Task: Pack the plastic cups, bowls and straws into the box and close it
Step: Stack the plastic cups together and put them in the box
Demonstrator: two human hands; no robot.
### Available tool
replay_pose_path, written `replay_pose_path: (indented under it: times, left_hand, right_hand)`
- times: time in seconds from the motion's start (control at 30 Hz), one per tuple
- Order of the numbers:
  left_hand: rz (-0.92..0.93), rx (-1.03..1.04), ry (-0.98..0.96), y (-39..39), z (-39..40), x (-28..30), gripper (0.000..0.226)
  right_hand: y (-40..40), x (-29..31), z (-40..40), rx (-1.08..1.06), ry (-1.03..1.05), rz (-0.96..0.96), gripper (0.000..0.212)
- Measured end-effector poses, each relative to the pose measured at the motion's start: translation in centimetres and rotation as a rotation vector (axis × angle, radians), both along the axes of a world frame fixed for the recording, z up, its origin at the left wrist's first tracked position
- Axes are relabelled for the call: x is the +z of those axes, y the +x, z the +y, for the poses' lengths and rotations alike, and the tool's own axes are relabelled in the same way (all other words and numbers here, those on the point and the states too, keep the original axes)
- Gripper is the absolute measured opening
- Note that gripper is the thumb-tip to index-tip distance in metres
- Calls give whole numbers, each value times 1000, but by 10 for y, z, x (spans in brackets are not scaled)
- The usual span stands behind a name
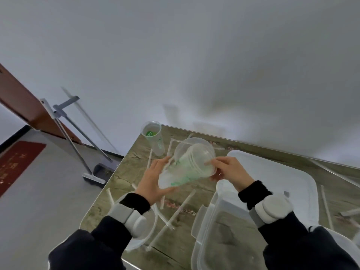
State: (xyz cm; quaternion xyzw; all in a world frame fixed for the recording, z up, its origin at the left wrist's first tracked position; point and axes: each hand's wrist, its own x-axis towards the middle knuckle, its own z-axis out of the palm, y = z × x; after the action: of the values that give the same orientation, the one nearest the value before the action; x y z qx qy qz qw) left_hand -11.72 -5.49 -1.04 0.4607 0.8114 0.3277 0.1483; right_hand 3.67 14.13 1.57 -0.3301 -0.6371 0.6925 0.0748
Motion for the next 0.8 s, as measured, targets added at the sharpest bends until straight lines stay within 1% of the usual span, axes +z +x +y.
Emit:
replay_pose_path:
  times: [0.1,0.23,0.37,0.47,0.57,0.67,0.8]
  left_hand:
    - [7,98,-42,-52,-12,-13,86]
    - [-79,235,-135,-135,-27,-36,81]
    - [-177,316,-161,-185,-20,-61,75]
    - [-275,285,-149,-211,-1,-75,79]
    - [-327,226,-119,-222,20,-85,84]
    - [-352,171,-72,-227,43,-94,86]
    - [-414,115,-7,-220,70,-102,82]
  right_hand:
    - [-22,11,7,-145,-35,38,24]
    - [-66,24,6,-355,-69,126,27]
    - [-112,27,5,-440,-95,155,24]
    - [-150,25,-2,-445,-55,119,24]
    - [-175,21,-8,-420,3,36,24]
    - [-189,16,-9,-428,35,-23,23]
    - [-189,14,-5,-452,67,-51,24]
